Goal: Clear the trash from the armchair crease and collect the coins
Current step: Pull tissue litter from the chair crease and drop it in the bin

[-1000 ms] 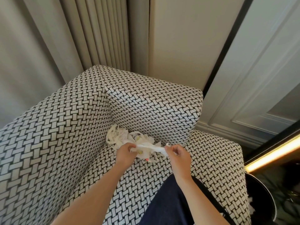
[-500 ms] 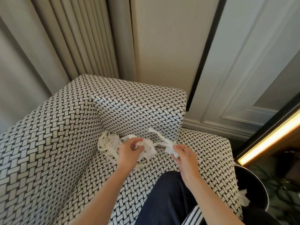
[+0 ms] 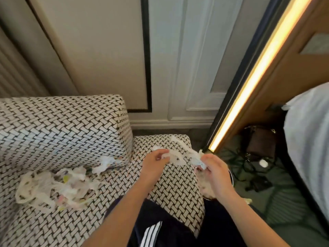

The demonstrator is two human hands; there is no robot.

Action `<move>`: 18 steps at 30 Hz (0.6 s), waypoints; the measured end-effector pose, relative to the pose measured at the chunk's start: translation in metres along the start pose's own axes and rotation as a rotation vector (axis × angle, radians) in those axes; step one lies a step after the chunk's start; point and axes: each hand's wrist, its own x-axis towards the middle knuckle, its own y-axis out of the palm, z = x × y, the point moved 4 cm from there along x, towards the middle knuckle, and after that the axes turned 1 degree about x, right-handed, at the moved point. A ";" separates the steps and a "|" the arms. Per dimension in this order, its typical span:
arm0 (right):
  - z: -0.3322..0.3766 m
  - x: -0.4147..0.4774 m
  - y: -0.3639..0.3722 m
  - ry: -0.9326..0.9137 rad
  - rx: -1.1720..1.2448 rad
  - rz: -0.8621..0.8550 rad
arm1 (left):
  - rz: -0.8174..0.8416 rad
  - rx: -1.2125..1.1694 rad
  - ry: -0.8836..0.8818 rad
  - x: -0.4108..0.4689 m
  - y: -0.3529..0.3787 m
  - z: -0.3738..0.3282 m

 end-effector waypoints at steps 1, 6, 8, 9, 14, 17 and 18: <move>0.001 0.005 -0.019 -0.013 -0.029 -0.045 | 0.045 0.040 0.005 0.008 0.024 -0.002; -0.010 0.021 -0.088 -0.011 -0.131 -0.174 | 0.223 0.228 0.031 0.034 0.111 -0.004; -0.018 0.026 -0.109 0.012 -0.184 -0.208 | 0.284 0.268 0.023 0.043 0.139 -0.002; -0.022 0.029 -0.117 0.019 -0.224 -0.213 | 0.308 0.297 0.022 0.047 0.150 -0.002; -0.045 0.041 -0.144 0.104 -0.338 -0.220 | 0.449 0.327 -0.029 0.058 0.192 0.006; -0.060 0.052 -0.149 0.155 -0.430 -0.197 | 0.469 0.348 -0.037 0.060 0.202 0.011; -0.064 0.055 -0.149 0.168 -0.455 -0.186 | 0.463 0.340 -0.026 0.060 0.203 0.011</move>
